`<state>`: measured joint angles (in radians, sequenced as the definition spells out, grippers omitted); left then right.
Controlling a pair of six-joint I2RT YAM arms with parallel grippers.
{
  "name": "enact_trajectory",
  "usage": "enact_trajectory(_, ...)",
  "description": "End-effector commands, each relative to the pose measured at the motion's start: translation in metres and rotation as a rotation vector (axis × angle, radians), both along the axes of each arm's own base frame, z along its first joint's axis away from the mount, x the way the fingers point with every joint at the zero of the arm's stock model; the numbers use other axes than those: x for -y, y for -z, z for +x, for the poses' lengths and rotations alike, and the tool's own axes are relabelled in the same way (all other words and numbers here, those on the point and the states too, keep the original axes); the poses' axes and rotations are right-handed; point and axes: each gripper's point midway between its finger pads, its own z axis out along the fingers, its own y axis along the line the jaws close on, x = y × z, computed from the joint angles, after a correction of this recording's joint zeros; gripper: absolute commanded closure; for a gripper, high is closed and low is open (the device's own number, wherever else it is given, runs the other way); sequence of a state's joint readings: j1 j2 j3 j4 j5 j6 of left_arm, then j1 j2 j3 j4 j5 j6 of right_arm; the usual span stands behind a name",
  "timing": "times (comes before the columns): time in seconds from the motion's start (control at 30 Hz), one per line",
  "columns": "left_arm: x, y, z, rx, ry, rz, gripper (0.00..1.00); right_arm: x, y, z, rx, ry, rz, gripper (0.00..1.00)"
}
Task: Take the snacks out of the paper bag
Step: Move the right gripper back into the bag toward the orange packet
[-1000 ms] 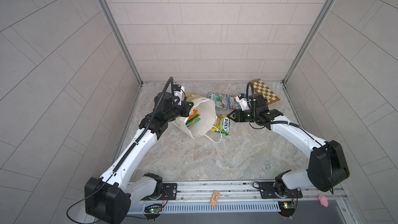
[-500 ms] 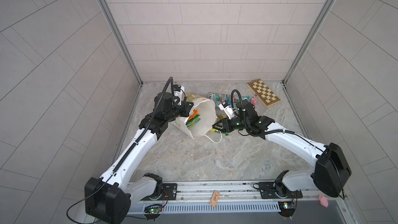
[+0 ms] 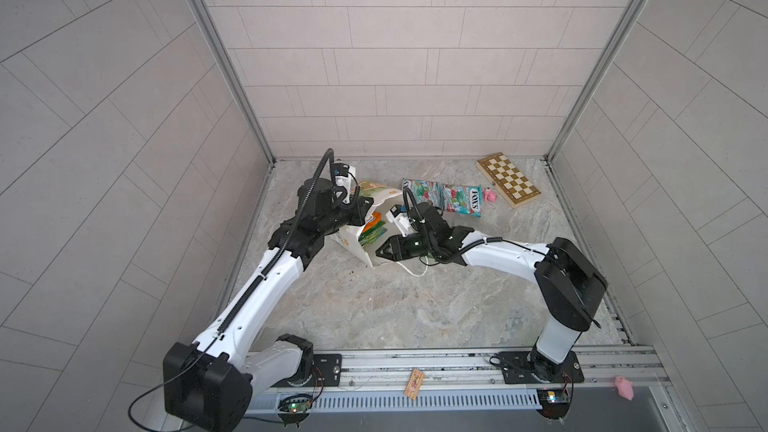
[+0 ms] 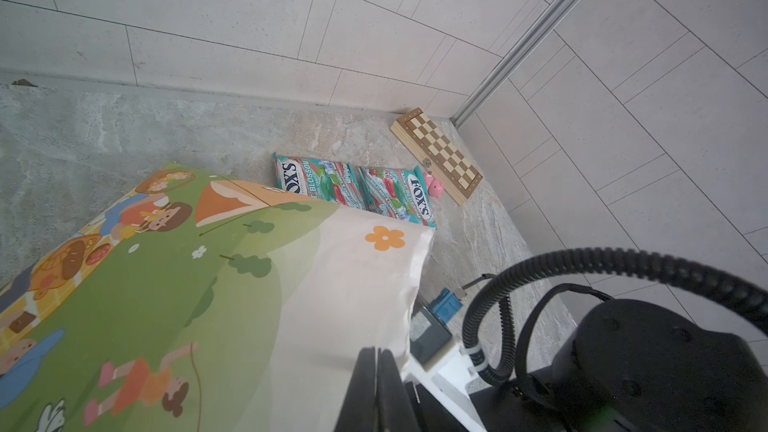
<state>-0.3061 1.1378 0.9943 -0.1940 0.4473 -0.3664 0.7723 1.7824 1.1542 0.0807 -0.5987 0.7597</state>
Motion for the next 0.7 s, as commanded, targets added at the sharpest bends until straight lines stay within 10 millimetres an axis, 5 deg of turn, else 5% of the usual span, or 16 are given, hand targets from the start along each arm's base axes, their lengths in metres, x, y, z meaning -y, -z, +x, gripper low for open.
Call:
enact_trajectory(0.0,0.0,-0.02,0.0,0.06,-0.004,-0.012,1.0,-0.015,-0.016,0.022,-0.013,0.1,0.09,0.64)
enact_trajectory(0.3,-0.001,-0.022,-0.003,0.077,0.006,0.001,1.0,-0.027,-0.017,0.057,-0.08,0.284,0.203,0.65)
enact_trajectory(0.67,0.004,-0.022,-0.006,0.084,0.043,0.0,1.0,-0.014,-0.009,0.087,-0.113,0.497,0.228,0.66)
